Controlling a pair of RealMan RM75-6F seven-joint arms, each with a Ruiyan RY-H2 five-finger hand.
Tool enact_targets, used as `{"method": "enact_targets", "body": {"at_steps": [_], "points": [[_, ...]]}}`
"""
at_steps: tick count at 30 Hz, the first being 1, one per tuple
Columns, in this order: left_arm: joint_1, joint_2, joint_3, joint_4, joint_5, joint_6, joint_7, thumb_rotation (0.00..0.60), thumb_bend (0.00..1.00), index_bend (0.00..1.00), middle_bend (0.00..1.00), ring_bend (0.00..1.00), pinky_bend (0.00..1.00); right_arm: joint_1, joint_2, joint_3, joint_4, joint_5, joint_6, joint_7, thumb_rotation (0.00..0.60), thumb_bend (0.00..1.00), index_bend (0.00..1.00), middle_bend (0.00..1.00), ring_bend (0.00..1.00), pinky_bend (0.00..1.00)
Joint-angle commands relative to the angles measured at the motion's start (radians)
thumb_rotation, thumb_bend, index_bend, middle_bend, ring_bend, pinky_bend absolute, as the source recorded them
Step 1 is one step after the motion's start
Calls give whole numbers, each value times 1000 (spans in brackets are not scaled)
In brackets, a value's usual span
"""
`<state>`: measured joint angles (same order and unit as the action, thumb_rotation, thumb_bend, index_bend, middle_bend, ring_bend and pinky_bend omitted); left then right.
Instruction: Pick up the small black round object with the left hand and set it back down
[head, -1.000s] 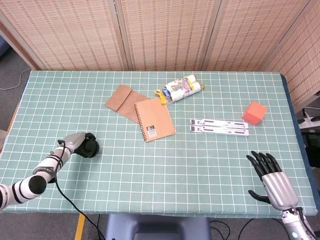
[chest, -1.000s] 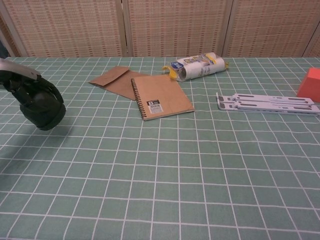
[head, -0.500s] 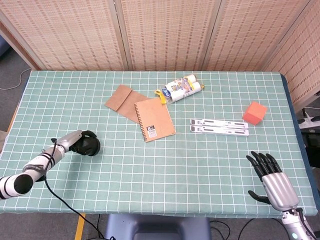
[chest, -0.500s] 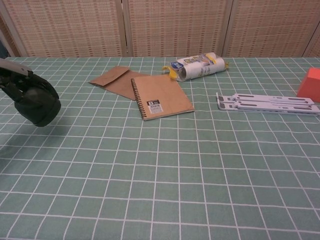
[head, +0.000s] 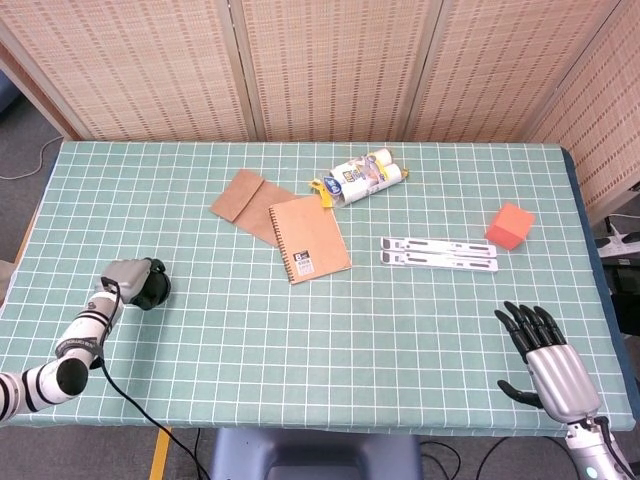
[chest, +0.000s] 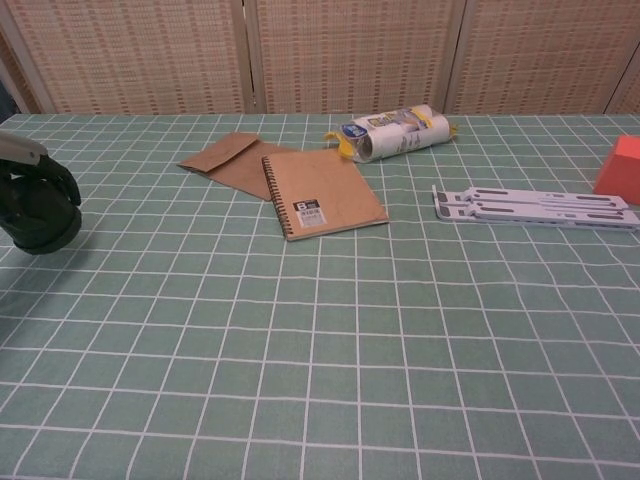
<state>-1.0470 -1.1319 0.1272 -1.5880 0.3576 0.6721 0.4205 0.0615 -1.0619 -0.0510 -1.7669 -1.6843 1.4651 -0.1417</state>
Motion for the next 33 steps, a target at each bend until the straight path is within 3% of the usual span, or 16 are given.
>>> {"method": "enact_targets", "body": {"at_steps": [1, 10, 11, 15, 18, 27, 33], "points": [[-12, -19, 19, 8, -21, -16, 10, 600, 444, 548, 548, 604, 834, -1, -6, 1, 5, -6, 7, -4, 600, 86, 0, 0, 0, 0], [7, -67, 29, 59, 5, -10, 5, 600, 442, 514, 488, 540, 722, -4, -11, -1, 9, -15, 12, 1, 600, 86, 0, 0, 0, 0], [8, -69, 30, 62, 6, -11, 5, 600, 443, 484, 461, 509, 695, -3, -11, -1, 9, -16, 12, 1, 600, 86, 0, 0, 0, 0], [15, -88, 39, 80, 7, -24, 4, 600, 438, 153, 156, 208, 469, 0, -15, -2, 12, -16, 5, 0, 600, 87, 0, 0, 0, 0], [38, -106, 21, 95, 49, -4, -21, 600, 436, 73, 55, 101, 351, 1, -18, 1, 13, -13, 5, 6, 600, 86, 0, 0, 0, 0], [59, -113, 12, 111, 99, 9, -28, 600, 414, 0, 0, 0, 133, -5, -27, 6, 19, -14, 22, 7, 600, 87, 0, 0, 0, 0], [73, -74, -9, 62, 135, 11, -54, 600, 419, 0, 0, 0, 96, -4, -30, 8, 19, -15, 23, 6, 600, 89, 0, 0, 0, 0]]}}
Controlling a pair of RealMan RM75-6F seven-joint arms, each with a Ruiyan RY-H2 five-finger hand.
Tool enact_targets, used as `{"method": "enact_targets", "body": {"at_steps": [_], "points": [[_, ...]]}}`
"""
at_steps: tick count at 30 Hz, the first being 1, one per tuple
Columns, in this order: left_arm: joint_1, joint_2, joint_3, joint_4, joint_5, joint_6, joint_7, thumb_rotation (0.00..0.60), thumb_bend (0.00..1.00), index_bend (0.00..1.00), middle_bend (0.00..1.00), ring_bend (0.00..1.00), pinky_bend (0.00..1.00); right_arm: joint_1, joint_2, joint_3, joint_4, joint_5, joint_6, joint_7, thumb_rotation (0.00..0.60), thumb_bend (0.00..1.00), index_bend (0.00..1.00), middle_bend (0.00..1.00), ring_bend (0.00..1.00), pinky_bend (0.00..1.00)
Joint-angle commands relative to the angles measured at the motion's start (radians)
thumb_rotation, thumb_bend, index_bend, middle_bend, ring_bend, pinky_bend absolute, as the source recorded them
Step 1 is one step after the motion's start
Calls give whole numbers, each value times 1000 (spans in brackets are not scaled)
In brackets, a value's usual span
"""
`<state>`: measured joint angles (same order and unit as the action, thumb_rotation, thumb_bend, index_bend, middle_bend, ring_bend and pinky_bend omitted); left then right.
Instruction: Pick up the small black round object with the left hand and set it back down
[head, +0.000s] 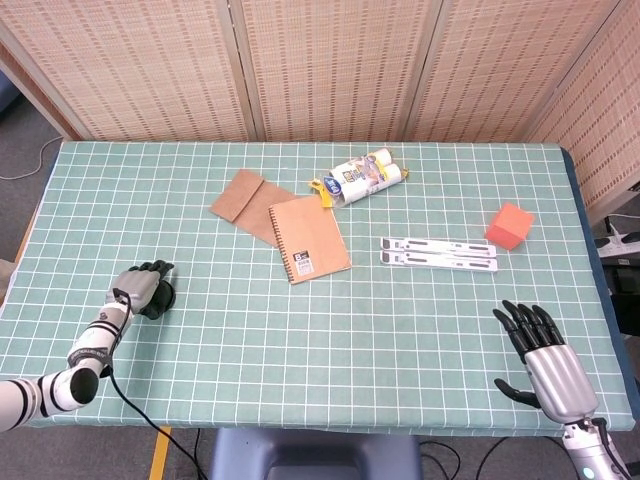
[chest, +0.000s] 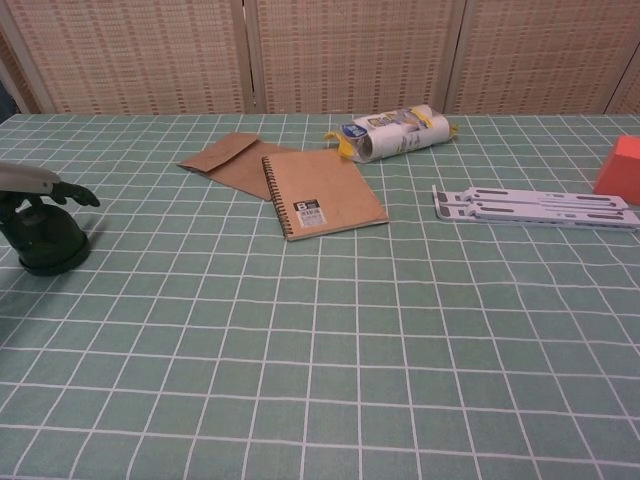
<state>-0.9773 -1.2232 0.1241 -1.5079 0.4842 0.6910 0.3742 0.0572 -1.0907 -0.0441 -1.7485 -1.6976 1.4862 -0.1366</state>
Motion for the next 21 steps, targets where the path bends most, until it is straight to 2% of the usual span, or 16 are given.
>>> {"method": "enact_targets", "body": {"at_steps": [1, 6, 13, 18, 21], "points": [[2, 27, -6, -28, 8, -17, -8, 600, 419, 0, 0, 0, 91, -1, -3, 1, 4, -5, 6, 1, 600, 90, 0, 0, 0, 0], [1, 45, 0, -49, 16, -3, 4, 600, 420, 8, 0, 0, 85, -2, 0, -2, 2, -8, 7, 5, 600, 91, 0, 0, 0, 0], [12, 32, 45, -56, 19, 91, 104, 600, 413, 128, 4, 0, 108, 0, 6, -9, -1, -15, -1, 10, 600, 92, 0, 0, 0, 0], [10, 21, 48, -55, -13, 104, 143, 600, 413, 259, 99, 59, 178, -3, 11, -9, -5, -16, 5, 15, 600, 92, 0, 0, 0, 0], [16, 16, 38, -53, -8, 115, 144, 600, 413, 289, 142, 105, 210, -2, 11, -10, -5, -17, 2, 14, 600, 92, 0, 0, 0, 0]]}}
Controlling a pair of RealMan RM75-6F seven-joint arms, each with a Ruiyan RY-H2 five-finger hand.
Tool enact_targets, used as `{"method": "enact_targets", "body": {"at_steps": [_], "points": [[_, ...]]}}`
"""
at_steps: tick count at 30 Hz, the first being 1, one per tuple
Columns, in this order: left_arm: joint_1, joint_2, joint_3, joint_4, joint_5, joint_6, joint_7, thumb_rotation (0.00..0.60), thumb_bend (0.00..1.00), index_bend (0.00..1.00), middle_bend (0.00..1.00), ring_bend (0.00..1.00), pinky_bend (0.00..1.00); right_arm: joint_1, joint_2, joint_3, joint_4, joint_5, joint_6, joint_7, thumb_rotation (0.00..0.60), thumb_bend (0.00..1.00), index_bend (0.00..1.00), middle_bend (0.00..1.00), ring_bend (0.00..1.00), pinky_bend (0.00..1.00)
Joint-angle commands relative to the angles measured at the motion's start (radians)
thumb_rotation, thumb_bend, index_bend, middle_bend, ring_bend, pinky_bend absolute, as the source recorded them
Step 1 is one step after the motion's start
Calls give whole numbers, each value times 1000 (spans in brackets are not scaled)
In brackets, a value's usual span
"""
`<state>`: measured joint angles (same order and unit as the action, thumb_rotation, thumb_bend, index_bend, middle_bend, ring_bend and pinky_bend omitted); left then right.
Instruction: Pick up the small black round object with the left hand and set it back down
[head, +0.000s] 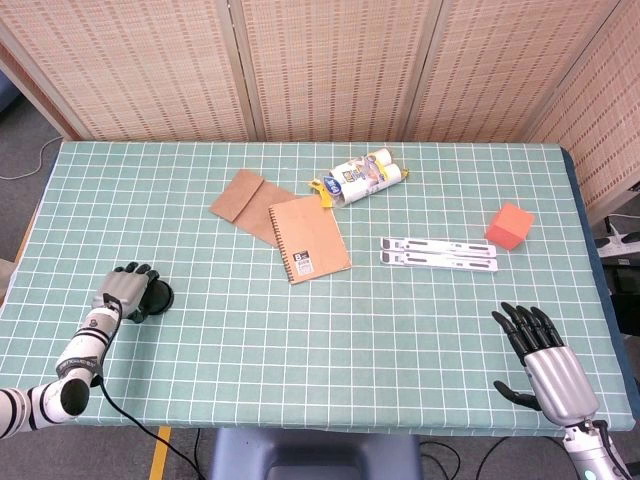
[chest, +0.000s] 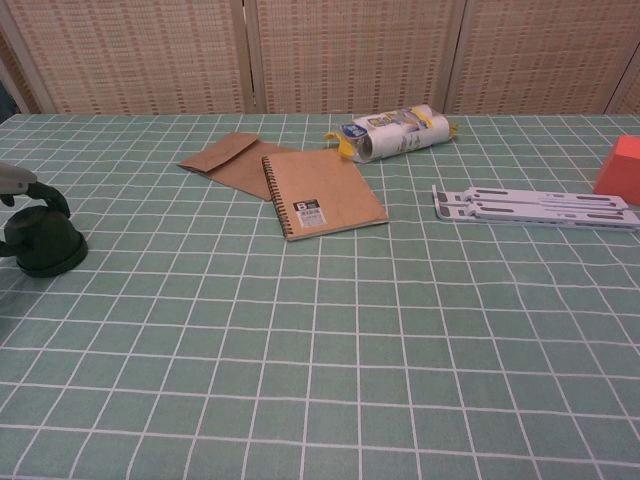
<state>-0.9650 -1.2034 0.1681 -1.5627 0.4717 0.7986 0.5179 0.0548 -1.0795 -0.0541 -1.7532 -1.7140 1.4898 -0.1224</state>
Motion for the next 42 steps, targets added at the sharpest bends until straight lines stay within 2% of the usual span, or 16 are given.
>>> {"method": "enact_targets", "body": {"at_steps": [1, 9, 13, 19, 23, 28, 34, 38, 40, 42], "points": [[7, -7, -9, 4, 10, 11, 0, 600, 412, 300, 165, 130, 237, 1, 0, 0, 0, 0, -2, -1, 600, 92, 0, 0, 0, 0], [43, -20, -45, 25, 63, 31, -34, 600, 411, 490, 445, 388, 516, 2, 0, 2, -1, 6, -6, -1, 600, 92, 0, 0, 0, 0], [59, -5, -66, 13, 88, 32, -58, 600, 405, 516, 494, 440, 570, 3, -1, 2, -1, 8, -10, -4, 600, 92, 0, 0, 0, 0], [77, 25, -93, -18, 111, 29, -89, 600, 399, 519, 500, 447, 580, 2, 0, 0, -3, 6, -10, -9, 600, 92, 0, 0, 0, 0], [93, 59, -131, -43, 113, 43, -136, 600, 397, 519, 503, 448, 605, 1, 3, 1, -4, 7, -7, -10, 600, 92, 0, 0, 0, 0], [100, 107, -153, -39, 68, 43, -147, 600, 404, 519, 505, 450, 616, 3, 7, 6, -3, 14, -7, -1, 600, 92, 0, 0, 0, 0], [97, 36, -110, 104, -50, 20, -58, 600, 407, 516, 499, 450, 605, 6, 9, 3, -3, 9, -14, 4, 600, 92, 0, 0, 0, 0], [104, -3, -103, 189, -122, -48, -53, 600, 410, 505, 492, 449, 601, 4, 10, 4, -4, 9, -8, 4, 600, 92, 0, 0, 0, 0], [109, -13, -101, 217, -135, -85, -60, 600, 409, 471, 450, 421, 572, 5, 7, 3, -4, 11, -13, 0, 600, 92, 0, 0, 0, 0], [111, -15, -100, 228, -138, -115, -66, 600, 410, 402, 362, 341, 498, 7, 4, 2, -3, 12, -19, -5, 600, 92, 0, 0, 0, 0]]}}
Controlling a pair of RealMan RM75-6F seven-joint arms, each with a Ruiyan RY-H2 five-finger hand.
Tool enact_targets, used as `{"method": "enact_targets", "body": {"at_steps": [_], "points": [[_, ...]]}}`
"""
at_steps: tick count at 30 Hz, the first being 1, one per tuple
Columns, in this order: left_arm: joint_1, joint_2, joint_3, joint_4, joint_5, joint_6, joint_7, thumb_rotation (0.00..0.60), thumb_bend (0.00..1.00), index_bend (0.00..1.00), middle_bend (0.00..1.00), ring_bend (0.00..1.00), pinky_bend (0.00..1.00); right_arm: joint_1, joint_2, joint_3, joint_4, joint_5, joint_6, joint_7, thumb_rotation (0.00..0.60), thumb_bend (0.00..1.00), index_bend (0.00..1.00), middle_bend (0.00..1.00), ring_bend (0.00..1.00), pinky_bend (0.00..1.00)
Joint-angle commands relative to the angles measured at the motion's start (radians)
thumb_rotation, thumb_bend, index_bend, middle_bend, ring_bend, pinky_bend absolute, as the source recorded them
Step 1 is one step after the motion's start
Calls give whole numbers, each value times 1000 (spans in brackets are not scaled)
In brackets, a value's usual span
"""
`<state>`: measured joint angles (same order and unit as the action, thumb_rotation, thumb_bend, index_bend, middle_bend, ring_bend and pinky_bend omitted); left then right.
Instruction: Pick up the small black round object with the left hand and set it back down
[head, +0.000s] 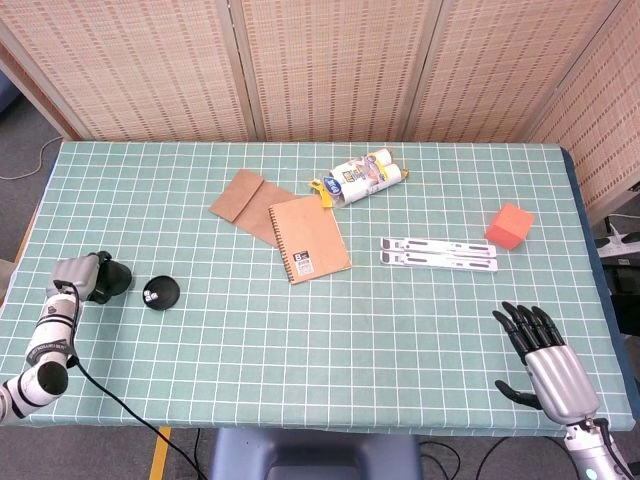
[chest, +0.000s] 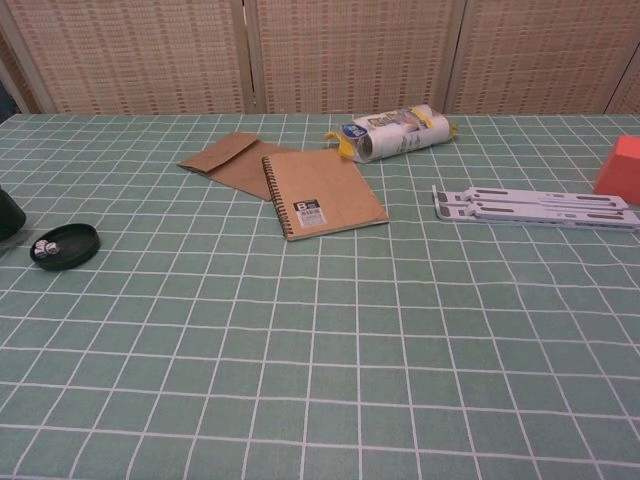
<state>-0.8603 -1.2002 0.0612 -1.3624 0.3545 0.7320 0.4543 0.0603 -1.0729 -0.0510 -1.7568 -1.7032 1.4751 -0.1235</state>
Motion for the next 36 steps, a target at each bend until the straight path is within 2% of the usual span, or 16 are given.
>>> {"method": "enact_targets", "body": {"at_steps": [1, 3, 5, 7, 10, 16, 18, 20, 21, 22, 24, 25, 27, 29, 31, 36], "points": [[8, -20, 6, 33, -18, -60, -7, 600, 410, 352, 307, 288, 458, 3, -4, -2, 0, 1, -8, -7, 600, 92, 0, 0, 0, 0], [11, -21, 3, 37, -8, -73, -17, 600, 410, 244, 224, 210, 408, 4, -8, -2, -1, 2, -12, -14, 600, 92, 0, 0, 0, 0], [11, -18, 3, 34, 5, -85, -22, 600, 409, 77, 103, 101, 348, 4, -9, -2, -2, 4, -14, -17, 600, 92, 0, 0, 0, 0], [11, -6, -1, 25, 17, -111, -37, 600, 409, 5, 18, 19, 266, 4, -11, -1, -2, 6, -15, -22, 600, 94, 0, 0, 0, 0], [27, 1, -30, 17, 67, -101, -84, 600, 415, 0, 0, 0, 122, 4, -10, -2, -4, 9, -18, -31, 600, 103, 0, 0, 0, 0], [59, 22, -36, -13, 163, -62, -119, 600, 404, 0, 0, 0, 53, 4, -6, -6, -7, 4, -19, -33, 600, 114, 0, 0, 0, 0], [93, 35, -55, -53, 223, 7, -158, 600, 401, 0, 0, 0, 40, 4, -3, -9, -11, 1, -21, -31, 600, 119, 0, 0, 0, 0], [157, 63, -81, -136, 344, 120, -239, 600, 398, 0, 0, 0, 24, 2, -3, -9, -11, -3, -13, -26, 600, 120, 0, 0, 0, 0], [221, 84, -95, -214, 473, 229, -326, 600, 395, 0, 0, 0, 15, 1, -4, -8, -9, -5, -9, -20, 600, 120, 0, 0, 0, 0], [275, 98, -85, -263, 591, 322, -382, 600, 392, 0, 0, 0, 6, 2, -7, -8, -7, -6, -8, -15, 600, 120, 0, 0, 0, 0], [380, 111, -26, -328, 825, 496, -461, 600, 394, 0, 0, 0, 0, 3, -13, -10, -4, -7, -15, -13, 600, 120, 0, 0, 0, 0], [447, 104, 28, -335, 966, 604, -485, 600, 397, 0, 0, 0, 0, 6, -16, -16, -2, -13, -23, -17, 600, 120, 0, 0, 0, 0], [553, 64, 114, -290, 1147, 759, -494, 600, 397, 0, 0, 0, 0, 8, -19, -26, 0, -25, -34, -28, 600, 120, 0, 0, 0, 0], [627, 16, 159, -215, 1237, 853, -504, 600, 396, 0, 0, 0, 0, 6, -20, -28, 0, -29, -31, -32, 600, 120, 0, 0, 0, 0], [644, 5, 177, -170, 1292, 867, -477, 600, 404, 0, 0, 0, 0, 3, -21, -26, 1, -29, -22, -32, 600, 120, 0, 0, 0, 0], [656, 13, 154, -162, 1278, 844, -512, 600, 416, 0, 0, 0, 0, -5, -14, -37, -13, -35, -19, -43, 600, 120, 0, 0, 0, 0]]}}
